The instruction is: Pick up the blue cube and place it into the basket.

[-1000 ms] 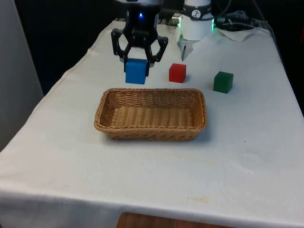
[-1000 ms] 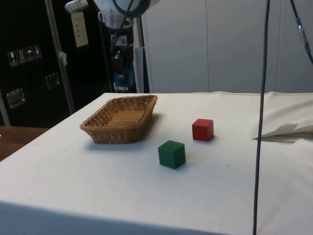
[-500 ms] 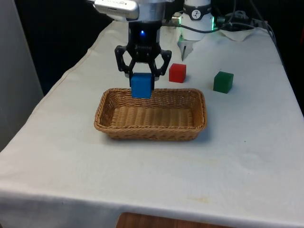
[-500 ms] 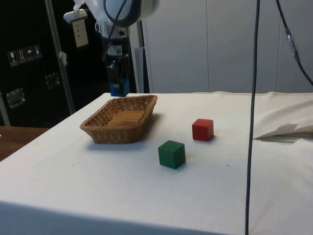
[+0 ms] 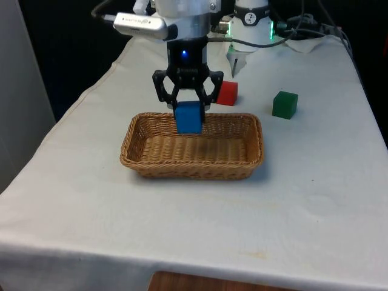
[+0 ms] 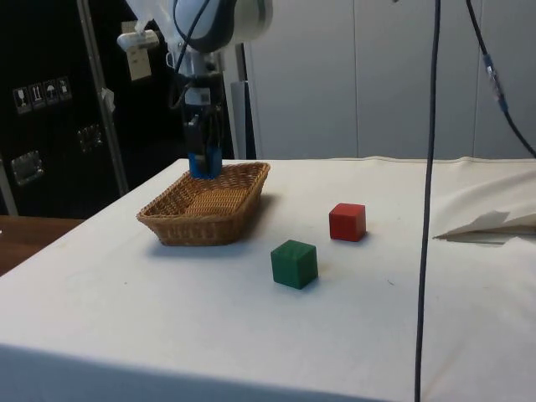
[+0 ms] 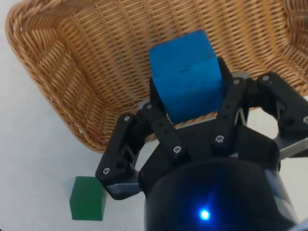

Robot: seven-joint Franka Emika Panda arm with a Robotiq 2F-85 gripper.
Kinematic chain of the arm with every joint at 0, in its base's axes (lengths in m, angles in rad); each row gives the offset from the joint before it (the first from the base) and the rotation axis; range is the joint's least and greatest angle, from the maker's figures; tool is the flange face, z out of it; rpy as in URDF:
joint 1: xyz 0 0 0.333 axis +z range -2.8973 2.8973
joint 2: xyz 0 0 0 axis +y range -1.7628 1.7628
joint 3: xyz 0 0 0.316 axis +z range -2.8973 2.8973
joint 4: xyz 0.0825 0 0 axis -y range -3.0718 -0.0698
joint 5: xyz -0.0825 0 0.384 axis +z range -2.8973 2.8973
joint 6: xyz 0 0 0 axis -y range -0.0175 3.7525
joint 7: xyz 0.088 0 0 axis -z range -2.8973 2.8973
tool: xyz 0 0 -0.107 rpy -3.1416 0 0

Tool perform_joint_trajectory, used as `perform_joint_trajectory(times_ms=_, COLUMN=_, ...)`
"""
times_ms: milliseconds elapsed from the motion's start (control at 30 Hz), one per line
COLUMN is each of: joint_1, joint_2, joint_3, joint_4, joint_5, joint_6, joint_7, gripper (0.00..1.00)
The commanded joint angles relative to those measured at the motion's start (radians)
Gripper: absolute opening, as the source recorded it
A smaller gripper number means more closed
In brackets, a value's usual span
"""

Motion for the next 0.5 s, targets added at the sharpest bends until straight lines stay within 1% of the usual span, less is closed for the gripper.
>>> perform_joint_trajectory(times_ms=0, joint_1=0.0, joint_2=0.006, joint_3=0.0, joint_4=0.003, joint_5=0.005, joint_6=-0.002, joint_7=-0.004, gripper=0.02)
perform_joint_trajectory(times_ms=33, joint_1=-0.008, joint_2=0.021, joint_3=0.011, joint_4=0.015, joint_5=0.021, joint_6=-0.008, joint_7=-0.015, gripper=0.02)
perform_joint_trajectory(times_ms=267, joint_1=-0.004, joint_2=0.065, joint_3=0.007, joint_4=0.041, joint_5=0.024, joint_6=-0.007, joint_7=-0.016, gripper=0.02)
perform_joint_trajectory(times_ms=300, joint_1=0.0, joint_2=0.059, joint_3=0.001, joint_4=0.035, joint_5=0.016, joint_6=-0.002, joint_7=-0.011, gripper=0.02)
perform_joint_trajectory(times_ms=333, joint_1=-0.004, joint_2=0.069, joint_3=0.007, joint_4=0.043, joint_5=0.023, joint_6=-0.007, joint_7=-0.016, gripper=0.02)
perform_joint_trajectory(times_ms=367, joint_1=-0.005, joint_2=0.073, joint_3=0.007, joint_4=0.044, joint_5=0.024, joint_6=-0.004, joint_7=-0.017, gripper=0.02)
perform_joint_trajectory(times_ms=467, joint_1=-0.005, joint_2=0.085, joint_3=0.008, joint_4=0.044, joint_5=0.025, joint_6=0.006, joint_7=-0.018, gripper=0.02)
